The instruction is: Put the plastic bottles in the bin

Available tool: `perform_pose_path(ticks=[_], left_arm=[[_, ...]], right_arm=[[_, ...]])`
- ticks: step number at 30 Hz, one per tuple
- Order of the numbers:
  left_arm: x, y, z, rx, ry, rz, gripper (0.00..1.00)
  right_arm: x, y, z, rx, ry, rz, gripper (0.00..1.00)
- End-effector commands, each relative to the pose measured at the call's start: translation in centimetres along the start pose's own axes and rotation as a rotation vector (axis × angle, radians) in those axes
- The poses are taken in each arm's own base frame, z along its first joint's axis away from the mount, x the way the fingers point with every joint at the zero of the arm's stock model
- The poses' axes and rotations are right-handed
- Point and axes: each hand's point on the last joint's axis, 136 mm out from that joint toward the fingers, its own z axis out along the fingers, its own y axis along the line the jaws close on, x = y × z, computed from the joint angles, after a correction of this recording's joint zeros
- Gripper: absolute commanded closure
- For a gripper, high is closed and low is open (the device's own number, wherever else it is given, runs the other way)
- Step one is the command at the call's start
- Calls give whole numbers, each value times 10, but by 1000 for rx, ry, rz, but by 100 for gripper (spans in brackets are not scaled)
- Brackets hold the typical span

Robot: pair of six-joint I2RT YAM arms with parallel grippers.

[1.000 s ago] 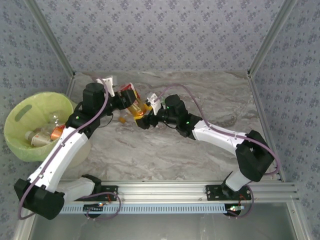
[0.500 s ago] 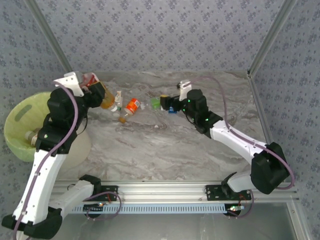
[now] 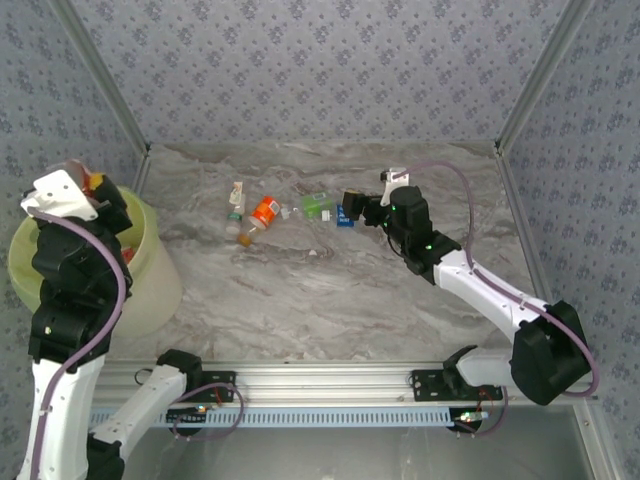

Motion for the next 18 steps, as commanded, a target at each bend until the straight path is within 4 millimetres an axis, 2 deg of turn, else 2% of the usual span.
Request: perform_pose_path(ticks=[1, 14, 18], left_arm=[[0, 29, 8, -227, 3, 125, 40], [63, 68, 41, -357, 208, 64, 39], [81, 90, 46, -495, 279, 148, 35]], right_arm=[[-9, -1, -4, 2, -37, 4, 0], [-14, -7, -11, 23, -49, 2, 0], [-15, -12, -12, 39, -52, 11, 0]])
